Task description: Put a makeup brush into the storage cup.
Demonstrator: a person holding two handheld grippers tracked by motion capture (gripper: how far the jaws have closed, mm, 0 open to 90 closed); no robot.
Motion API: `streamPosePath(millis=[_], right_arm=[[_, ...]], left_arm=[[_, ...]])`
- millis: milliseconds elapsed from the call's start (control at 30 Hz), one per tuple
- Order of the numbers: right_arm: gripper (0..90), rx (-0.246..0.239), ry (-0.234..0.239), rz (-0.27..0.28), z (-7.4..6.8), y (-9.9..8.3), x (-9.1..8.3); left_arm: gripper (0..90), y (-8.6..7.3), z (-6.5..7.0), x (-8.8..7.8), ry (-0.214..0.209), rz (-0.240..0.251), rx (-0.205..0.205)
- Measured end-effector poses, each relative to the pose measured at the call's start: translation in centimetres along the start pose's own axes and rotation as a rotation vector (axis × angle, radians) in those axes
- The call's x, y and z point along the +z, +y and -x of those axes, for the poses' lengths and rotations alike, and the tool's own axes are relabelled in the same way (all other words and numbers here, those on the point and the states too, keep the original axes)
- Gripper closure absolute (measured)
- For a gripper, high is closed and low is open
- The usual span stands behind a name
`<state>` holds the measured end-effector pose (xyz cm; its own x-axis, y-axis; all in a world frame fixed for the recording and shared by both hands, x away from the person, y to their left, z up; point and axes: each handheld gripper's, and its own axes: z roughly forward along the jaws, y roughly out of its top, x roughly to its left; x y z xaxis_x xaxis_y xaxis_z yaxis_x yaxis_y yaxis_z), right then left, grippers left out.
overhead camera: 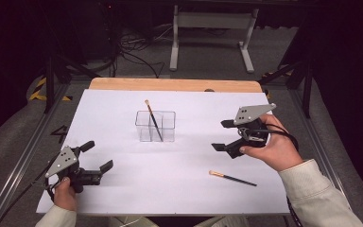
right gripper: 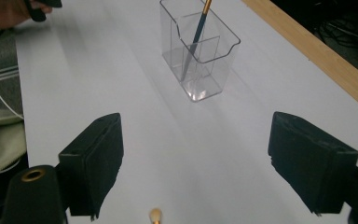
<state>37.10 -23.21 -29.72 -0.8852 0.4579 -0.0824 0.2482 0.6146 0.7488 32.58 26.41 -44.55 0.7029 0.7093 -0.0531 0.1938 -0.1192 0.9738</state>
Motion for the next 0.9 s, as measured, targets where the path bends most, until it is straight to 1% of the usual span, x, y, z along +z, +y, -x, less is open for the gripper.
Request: streamPosePath(millis=[67,167,467,633,733,800,833,900], right_arm=[[18.7,-0.010,0.001,-0.028,-0.1,0.2,0.0],[18.4,-0.026,0.018,-0.082,-0.1,0.3,0.0],[17.7,-0.059,0.010,-0.180,-0.2,0.1,0.2],[16.8,-0.070,0.020,-0.250,-0.4,-0.2,0.6],[16.8,-0.078,0.023,-0.269,-0.4,-0.3,0.7],[16.8,-0.070,0.026,-0.297,-0.5,-0.5,0.9],[16.8,-0.070,0.026,-0.297,-0.5,-0.5,0.9],[17.4,-0.069,0.032,-0.319,-0.5,-0.7,1.1]], left_arm=[[0.7,0.0,0.0,0.0,0.000,0.001,0.002],[0.7,0.0,0.0,0.0,-0.002,-0.001,-0.002],[0.6,0.0,0.0,0.0,-0.004,-0.004,0.000],[0.7,0.0,0.0,0.0,0.000,-0.001,0.004],[0.7,0.0,0.0,0.0,0.000,-0.001,0.004],[0.7,0.0,0.0,0.0,-0.001,-0.003,0.005],[0.7,0.0,0.0,0.0,-0.002,-0.003,0.004],[0.6,0.0,0.0,0.0,-0.002,-0.004,0.003]])
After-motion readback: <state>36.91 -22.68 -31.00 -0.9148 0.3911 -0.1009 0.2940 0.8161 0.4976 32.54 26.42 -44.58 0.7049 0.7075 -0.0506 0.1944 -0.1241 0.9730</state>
